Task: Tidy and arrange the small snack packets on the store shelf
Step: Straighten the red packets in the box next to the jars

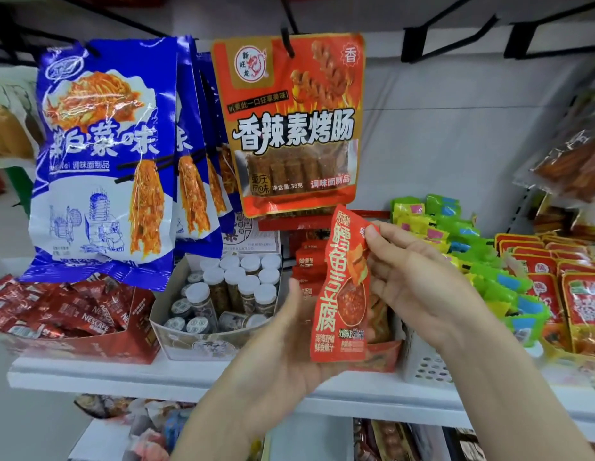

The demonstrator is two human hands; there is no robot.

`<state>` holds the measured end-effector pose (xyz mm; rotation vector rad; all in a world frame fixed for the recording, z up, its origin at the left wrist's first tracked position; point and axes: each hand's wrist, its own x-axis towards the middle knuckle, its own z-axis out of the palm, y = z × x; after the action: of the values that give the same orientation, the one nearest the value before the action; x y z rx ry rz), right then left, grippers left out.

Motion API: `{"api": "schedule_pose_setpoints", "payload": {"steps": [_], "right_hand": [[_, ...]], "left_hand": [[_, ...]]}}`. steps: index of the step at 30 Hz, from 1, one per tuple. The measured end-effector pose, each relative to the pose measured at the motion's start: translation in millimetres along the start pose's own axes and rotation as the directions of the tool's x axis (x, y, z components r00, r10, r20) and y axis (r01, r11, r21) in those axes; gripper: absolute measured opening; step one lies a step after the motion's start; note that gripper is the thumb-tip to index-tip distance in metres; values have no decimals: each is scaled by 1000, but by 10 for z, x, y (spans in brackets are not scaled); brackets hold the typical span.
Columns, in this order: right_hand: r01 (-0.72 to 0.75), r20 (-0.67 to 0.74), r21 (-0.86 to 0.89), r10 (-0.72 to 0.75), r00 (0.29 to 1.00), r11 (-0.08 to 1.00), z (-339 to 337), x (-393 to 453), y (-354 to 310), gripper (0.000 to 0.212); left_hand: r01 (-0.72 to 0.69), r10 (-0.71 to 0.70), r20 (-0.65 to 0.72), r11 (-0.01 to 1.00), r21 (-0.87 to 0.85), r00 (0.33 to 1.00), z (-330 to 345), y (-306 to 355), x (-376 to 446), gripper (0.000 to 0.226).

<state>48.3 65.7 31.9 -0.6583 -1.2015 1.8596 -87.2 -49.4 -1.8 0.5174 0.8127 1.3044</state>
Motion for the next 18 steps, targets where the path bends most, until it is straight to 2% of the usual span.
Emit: {"api": "schedule_pose_setpoints", "payload": {"steps": [2,4,5,7,10,12,13,15,18], "right_hand": [[8,43,17,-9,999,1000,25,3,18,36],[18,49,40,-20,999,999,52,2,40,34],[23,42,33,-25,999,999,59,-3,45,29],[15,2,-27,-15,1000,1000,43,-13,48,15],[-62,22,-16,63,998,998,-13,-24,11,43],[-69,91,-31,72,993,997,-20,-46,-11,56],[-54,115,-64,61,992,996,-15,-58,-9,54],[0,99,-125,13,995,992,-2,-65,1,38],[0,-14,-127,-2,1000,992,-1,-55,-13,25]], "left_hand": [[69,-59,127,994,-79,990,35,-43,18,66],[59,-36,180,991,-123,983,32,-72,9,65],[35,-13,155,990,-140,988,7,-76,10,56],[-79,79,3,996,-30,997,-38,-59,20,37],[-210,262,-210,948,240,942,-109,-30,27,41],[-256,346,-242,906,337,906,-106,-24,11,34],[-263,364,-251,895,361,897,-92,-27,-1,33],[-270,382,-251,882,386,889,-82,-23,-14,30],[-262,362,-216,885,384,907,-91,14,-42,21]]}}
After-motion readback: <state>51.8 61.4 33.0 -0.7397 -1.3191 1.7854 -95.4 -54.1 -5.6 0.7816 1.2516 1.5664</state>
